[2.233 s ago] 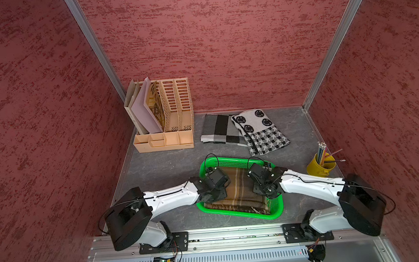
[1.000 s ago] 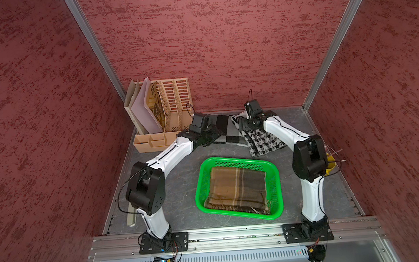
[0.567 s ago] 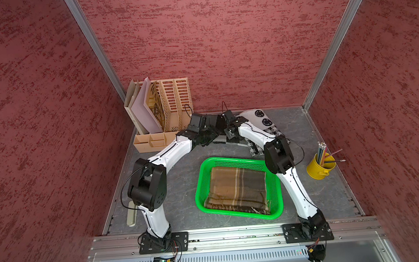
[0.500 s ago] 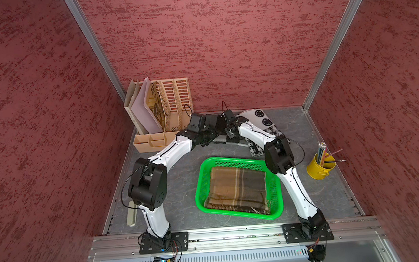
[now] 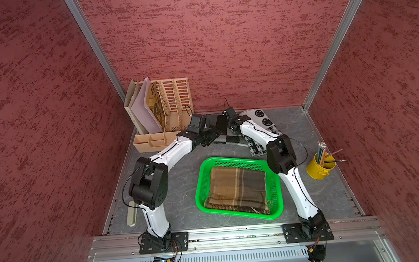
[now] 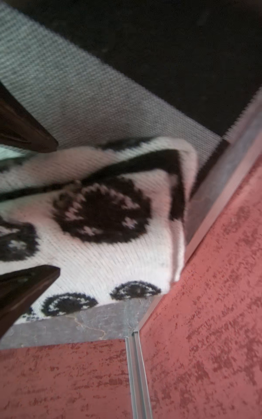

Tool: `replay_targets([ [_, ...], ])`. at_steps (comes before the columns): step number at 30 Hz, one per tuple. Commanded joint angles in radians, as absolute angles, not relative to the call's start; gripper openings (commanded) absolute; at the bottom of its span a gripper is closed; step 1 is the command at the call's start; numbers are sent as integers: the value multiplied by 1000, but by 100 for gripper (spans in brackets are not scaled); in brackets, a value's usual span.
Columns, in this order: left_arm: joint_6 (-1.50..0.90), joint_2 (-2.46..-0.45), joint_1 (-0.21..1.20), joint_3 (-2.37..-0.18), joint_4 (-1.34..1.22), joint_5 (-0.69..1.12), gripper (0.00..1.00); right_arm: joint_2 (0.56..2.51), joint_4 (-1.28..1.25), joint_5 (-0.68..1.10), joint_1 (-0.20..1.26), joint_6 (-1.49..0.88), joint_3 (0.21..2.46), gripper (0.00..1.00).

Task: Put the folded scarf in the basket
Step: Adjust the scarf at the center of the board.

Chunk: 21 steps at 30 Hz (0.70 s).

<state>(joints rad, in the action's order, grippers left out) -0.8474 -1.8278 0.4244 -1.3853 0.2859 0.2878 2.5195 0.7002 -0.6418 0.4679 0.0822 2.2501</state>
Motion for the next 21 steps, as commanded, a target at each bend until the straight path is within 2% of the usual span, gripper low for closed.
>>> replay_targets([
  [1,-831,-1812,420,-1359,267,296,49,2595,749,-635,445,66,2304,75],
  [3,-829,-1803,420,-1351,267,298,49,2610,752,-624,441,69,2319,67],
  [6,-823,-1787,419,-1339,274,298,48,2608,736,-606,440,69,2306,49],
  [9,-819,-1768,419,-1321,279,296,48,2548,661,-607,439,78,2222,31],
  [15,-825,-1744,420,-1289,270,293,48,2440,602,-585,430,74,2144,1],
  [21,-825,-1737,425,-1282,268,293,48,2298,494,-522,404,79,2002,0],
])
